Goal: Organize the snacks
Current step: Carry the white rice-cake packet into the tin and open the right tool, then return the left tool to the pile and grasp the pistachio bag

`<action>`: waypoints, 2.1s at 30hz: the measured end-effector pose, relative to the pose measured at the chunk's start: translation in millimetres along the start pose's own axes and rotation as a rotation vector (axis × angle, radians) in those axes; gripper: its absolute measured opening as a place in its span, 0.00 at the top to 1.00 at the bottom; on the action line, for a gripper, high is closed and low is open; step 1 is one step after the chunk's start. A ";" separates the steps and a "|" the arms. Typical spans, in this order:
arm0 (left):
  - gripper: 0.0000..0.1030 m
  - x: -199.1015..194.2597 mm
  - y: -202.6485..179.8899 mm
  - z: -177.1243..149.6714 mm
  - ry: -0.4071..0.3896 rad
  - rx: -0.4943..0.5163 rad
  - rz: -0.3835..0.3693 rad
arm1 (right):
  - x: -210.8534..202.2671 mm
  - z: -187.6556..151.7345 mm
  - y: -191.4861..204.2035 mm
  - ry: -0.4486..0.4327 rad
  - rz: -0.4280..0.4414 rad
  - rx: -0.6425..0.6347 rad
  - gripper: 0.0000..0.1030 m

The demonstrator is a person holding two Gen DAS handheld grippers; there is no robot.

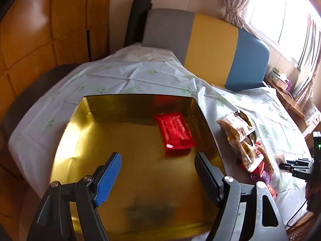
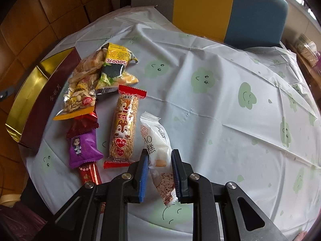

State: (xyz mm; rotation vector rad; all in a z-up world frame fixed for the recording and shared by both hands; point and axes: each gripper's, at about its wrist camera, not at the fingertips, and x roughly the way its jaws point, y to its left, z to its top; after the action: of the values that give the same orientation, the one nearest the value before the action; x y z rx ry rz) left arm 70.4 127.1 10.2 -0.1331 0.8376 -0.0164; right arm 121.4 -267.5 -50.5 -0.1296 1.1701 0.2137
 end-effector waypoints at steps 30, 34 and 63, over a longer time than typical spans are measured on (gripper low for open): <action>0.31 -24.8 83.7 -39.6 0.011 -0.232 0.128 | 61.3 94.7 321.2 0.044 0.177 -0.463 0.82; 0.31 -23.0 83.5 -42.1 0.017 -0.230 0.123 | 61.8 92.1 314.4 0.051 0.197 -0.433 0.80; 0.37 -27.6 -19.0 -26.6 0.044 0.019 -0.092 | -43.6 29.1 60.3 -0.121 0.039 0.047 0.41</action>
State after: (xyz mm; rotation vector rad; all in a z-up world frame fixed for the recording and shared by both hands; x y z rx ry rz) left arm 32.9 107.1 15.4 -0.1538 0.8747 -0.1144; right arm 117.2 -207.1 1.6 -0.0520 1.0572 0.2253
